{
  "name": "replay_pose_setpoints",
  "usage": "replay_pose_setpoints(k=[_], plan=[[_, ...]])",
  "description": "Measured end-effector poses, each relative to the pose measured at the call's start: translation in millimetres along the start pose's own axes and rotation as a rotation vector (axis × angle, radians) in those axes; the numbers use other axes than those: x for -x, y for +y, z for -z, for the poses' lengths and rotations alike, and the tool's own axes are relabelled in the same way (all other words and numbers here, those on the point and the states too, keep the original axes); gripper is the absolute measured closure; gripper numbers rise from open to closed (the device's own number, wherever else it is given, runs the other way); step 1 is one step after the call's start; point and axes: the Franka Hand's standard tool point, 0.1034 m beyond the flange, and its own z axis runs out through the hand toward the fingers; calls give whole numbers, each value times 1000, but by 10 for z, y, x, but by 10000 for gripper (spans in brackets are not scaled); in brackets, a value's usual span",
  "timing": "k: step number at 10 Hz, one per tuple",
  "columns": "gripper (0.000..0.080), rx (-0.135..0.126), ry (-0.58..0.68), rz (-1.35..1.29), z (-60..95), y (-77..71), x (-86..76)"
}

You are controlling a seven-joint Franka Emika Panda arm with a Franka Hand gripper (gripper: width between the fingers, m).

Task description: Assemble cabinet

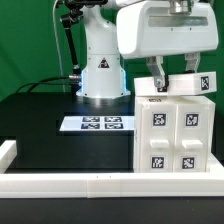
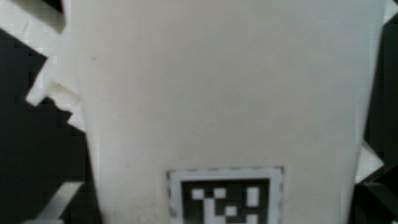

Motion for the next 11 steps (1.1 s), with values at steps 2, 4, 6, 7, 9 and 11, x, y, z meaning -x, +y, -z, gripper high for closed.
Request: replay_pose_setpoints(k=[2, 4, 6, 7, 9, 11], plan=[[238, 0, 2, -230, -2, 11, 6], [238, 1, 11, -357, -1, 16, -2], [238, -2, 12, -492, 0, 21, -2], [238, -3, 13, -565, 0, 23, -1], [238, -7, 13, -702, -1, 24, 1], [238, -19, 20, -888, -6, 44, 24]])
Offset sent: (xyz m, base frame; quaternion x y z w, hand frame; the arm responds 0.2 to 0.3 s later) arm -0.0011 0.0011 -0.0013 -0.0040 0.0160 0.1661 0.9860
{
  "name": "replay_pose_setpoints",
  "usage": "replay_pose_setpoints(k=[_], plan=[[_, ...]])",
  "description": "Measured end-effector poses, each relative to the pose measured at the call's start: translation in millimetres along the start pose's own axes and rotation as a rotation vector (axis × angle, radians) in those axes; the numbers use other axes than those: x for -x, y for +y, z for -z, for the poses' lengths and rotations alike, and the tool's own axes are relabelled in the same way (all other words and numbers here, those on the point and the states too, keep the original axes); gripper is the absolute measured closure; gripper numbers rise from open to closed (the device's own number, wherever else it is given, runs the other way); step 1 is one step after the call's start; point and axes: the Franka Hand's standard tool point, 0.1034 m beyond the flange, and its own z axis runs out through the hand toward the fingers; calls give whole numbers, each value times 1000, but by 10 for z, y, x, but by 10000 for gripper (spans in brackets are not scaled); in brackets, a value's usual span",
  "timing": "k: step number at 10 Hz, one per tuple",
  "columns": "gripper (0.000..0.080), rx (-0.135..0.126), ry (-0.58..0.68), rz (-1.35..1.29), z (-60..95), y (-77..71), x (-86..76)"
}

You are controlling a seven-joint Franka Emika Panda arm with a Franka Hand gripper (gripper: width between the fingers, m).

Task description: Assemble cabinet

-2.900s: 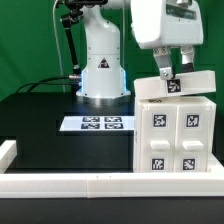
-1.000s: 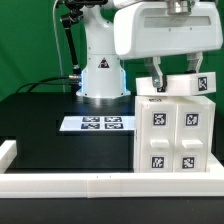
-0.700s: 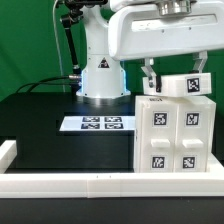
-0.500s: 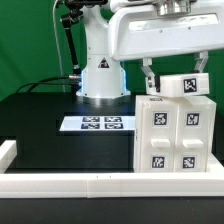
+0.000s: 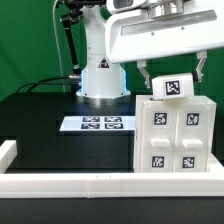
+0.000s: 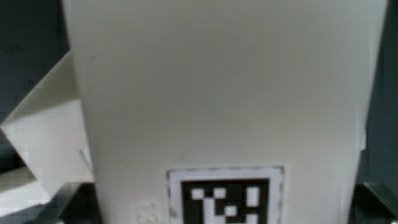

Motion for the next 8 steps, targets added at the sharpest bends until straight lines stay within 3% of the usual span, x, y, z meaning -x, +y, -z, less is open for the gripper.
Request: replay_pose_setpoints(k=[8], plan=[[236, -29, -20, -732, -3, 12, 4]])
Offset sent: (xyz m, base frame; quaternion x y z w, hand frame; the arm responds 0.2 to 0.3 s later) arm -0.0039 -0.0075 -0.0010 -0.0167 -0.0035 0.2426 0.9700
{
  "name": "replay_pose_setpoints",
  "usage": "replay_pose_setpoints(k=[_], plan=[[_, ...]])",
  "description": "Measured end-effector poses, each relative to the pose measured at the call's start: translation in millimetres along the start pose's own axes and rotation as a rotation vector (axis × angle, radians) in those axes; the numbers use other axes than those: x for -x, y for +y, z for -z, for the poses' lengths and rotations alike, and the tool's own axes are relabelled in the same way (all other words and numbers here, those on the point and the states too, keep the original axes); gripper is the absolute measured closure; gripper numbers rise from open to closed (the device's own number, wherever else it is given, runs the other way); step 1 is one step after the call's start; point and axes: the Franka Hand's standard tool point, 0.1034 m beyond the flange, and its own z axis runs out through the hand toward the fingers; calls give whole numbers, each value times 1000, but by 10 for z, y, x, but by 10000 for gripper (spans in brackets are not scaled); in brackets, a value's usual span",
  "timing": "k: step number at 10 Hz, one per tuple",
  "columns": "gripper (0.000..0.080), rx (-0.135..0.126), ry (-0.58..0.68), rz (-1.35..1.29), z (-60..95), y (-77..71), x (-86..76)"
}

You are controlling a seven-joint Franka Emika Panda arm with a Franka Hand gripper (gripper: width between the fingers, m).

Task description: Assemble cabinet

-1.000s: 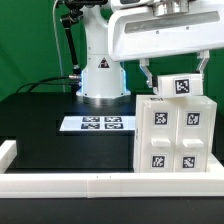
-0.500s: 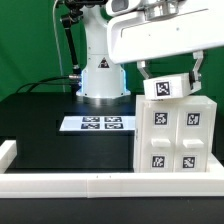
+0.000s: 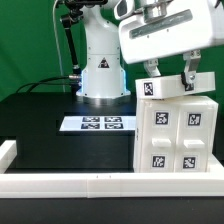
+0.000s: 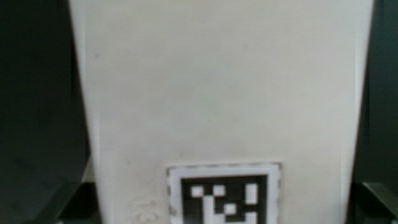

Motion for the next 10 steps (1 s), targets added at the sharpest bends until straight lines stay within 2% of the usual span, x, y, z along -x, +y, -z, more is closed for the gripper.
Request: replay_pose_setpoints(k=[6, 10], plan=[[236, -9, -42, -551, -14, 15, 1], [236, -12, -62, -708, -7, -14, 28]])
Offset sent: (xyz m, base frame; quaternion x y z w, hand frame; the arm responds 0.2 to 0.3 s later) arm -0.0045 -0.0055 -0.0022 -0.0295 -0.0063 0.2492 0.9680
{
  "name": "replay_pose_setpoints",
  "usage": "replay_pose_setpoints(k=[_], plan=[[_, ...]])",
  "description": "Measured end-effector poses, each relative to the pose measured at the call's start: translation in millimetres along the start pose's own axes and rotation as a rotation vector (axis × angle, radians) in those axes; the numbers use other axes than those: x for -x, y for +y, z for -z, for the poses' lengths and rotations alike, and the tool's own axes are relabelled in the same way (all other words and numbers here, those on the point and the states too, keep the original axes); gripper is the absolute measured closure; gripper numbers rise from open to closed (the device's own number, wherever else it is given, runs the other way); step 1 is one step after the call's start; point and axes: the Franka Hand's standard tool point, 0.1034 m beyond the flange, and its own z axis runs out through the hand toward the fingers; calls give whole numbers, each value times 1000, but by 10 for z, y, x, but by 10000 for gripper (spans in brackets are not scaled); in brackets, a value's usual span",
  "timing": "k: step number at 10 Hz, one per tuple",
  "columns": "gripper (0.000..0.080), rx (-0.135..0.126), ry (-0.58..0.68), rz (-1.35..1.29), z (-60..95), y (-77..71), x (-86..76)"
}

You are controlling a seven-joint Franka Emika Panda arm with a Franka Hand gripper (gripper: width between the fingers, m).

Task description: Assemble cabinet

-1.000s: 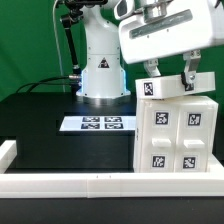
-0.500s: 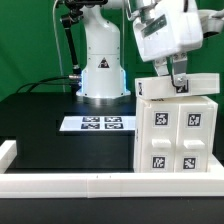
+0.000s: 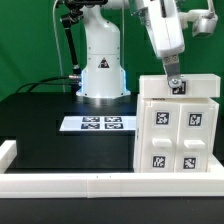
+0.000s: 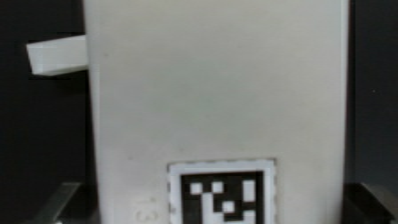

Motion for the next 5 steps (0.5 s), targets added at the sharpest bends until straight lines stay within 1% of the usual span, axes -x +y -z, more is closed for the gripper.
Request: replay_pose_setpoints(k=[1, 2, 3, 4, 5], plan=[[236, -1, -7, -26, -1, 0, 12], [176, -4, -9, 1, 18, -6, 24], [33, -17, -19, 22, 91, -31, 56], [10, -30, -28, 44, 174, -57, 90], [10, -46, -37, 68, 269, -90, 131]])
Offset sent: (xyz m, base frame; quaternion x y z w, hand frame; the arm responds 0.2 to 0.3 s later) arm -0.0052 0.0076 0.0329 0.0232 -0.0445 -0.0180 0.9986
